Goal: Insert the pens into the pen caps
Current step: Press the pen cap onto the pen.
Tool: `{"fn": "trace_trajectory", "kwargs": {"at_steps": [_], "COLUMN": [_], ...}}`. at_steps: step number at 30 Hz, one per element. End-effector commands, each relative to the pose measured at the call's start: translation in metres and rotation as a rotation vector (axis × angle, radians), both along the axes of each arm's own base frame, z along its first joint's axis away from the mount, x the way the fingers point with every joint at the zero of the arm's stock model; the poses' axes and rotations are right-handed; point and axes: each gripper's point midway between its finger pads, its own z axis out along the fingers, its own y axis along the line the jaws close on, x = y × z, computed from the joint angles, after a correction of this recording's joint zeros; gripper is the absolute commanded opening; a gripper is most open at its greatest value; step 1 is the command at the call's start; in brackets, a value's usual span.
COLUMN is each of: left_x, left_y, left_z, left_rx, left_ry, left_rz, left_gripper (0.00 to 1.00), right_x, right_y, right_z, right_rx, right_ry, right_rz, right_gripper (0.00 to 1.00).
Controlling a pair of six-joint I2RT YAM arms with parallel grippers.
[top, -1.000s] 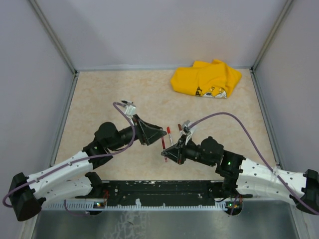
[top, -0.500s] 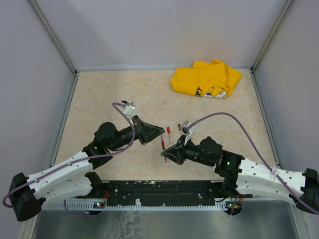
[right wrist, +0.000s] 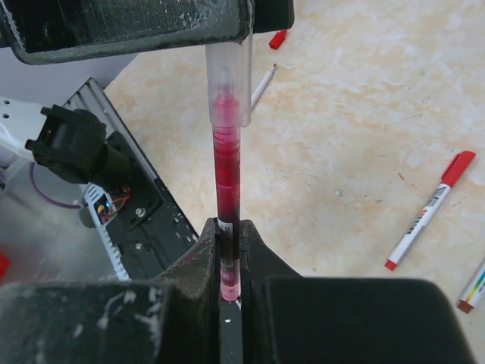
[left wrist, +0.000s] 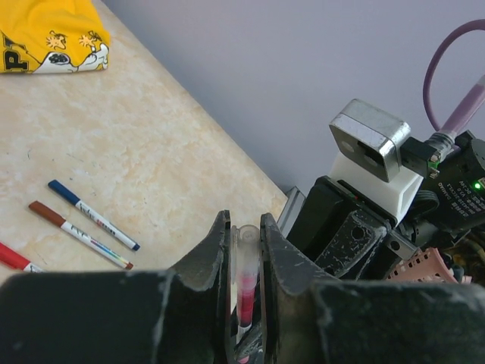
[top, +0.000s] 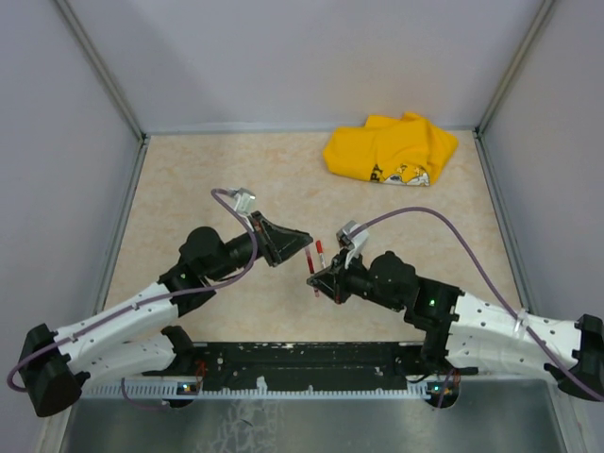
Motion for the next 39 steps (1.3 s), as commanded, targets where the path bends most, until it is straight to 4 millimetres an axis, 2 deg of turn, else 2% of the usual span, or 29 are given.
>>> {"fn": "trace_trajectory", "kwargs": {"at_steps": [1, 12, 23, 32, 39], "left_x": [-0.023, -0.026, -0.027, -0.028, -0.029], "left_y": [-0.010, -0.009, -0.008, -0.010, -0.011], "left_z": [-0.020, -0.025, -0.037, -0.044, -0.049], "left_rx": [0.074, 0.108, 0.147, 0.173, 0.191], "left_ry": [0.038, 0.055, 0.082, 0.092, 0.102], "left_rz": [-0.130, -0.144, -0.147, -0.158, -0.168], "left_gripper": [0.00, 0.00, 0.00, 0.00, 0.00], "right_x": [0.033, 0.054, 0.076, 0.080, 0.077], "right_y": [-0.004, -0.004, -0.008, -0.006, -0.008], "right_z": [0.105, 0.166, 0.215, 0.249, 0.287], "right_rx": [0.216, 0.233, 0.249, 0.260, 0.299], "right_ry": [-0.176, -0.292, -0.359, -0.421, -0.479], "right_rz": [-0.152, -0.214, -0.229, -0.223, -0.215], "right_gripper": [0.00, 0.00, 0.00, 0.00, 0.00]}}
